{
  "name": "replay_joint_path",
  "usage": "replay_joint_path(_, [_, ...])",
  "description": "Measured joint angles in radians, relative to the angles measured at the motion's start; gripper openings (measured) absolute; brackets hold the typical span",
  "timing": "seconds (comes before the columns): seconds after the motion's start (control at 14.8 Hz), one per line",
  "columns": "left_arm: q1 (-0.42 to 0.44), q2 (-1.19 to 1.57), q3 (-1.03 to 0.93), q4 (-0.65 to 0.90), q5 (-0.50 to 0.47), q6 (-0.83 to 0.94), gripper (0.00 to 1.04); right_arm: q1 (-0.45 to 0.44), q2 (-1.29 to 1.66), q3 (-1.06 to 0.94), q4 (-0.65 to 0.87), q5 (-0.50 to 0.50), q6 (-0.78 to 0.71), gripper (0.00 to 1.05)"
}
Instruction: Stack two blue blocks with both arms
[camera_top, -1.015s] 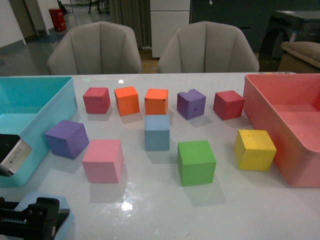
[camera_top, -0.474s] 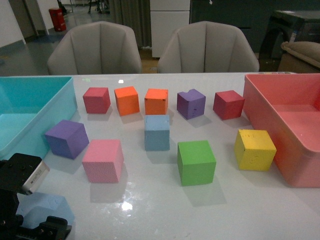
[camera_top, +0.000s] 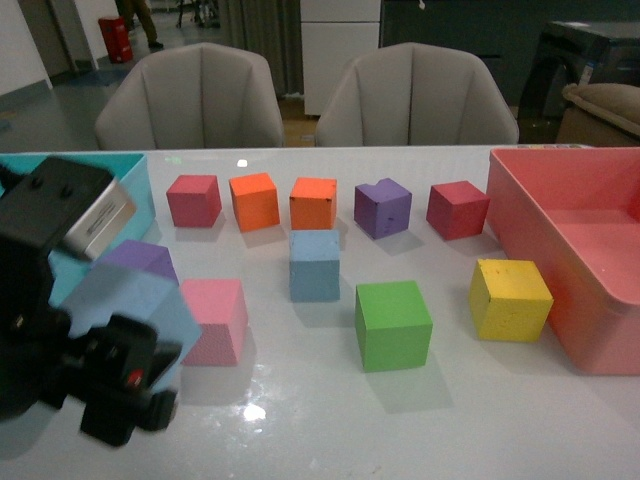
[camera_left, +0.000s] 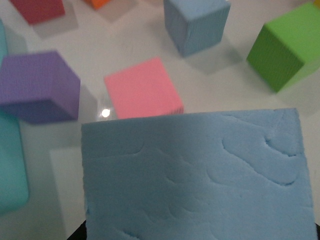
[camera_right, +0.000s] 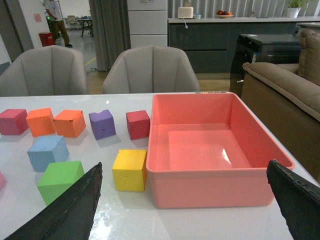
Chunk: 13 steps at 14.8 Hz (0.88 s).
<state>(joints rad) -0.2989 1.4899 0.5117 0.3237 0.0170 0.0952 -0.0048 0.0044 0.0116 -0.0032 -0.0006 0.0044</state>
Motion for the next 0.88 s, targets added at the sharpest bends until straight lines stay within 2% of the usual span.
replay_joint_path(0.14, [-0.09, 0.135, 0.224, -0.068, -0.01, 0.003, 0.52, 0.0, 0.0, 0.0, 0.0, 0.0, 0.0, 0.98])
replay_joint_path(0.27, [-0.138, 0.32, 0.455, -0.139, -0.009, 0.003, 0.52, 0.0, 0.0, 0.0, 0.0, 0.0, 0.0, 0.98])
replay_joint_path(0.61, [-0.162, 0.605, 0.83, -0.294, -0.023, -0.001, 0.52, 0.0, 0.0, 0.0, 0.0, 0.0, 0.0, 0.98])
replay_joint_path(0.88, [-0.134, 0.746, 1.039, -0.387, -0.045, -0.012, 0.51, 0.0, 0.0, 0.0, 0.0, 0.0, 0.0, 0.98])
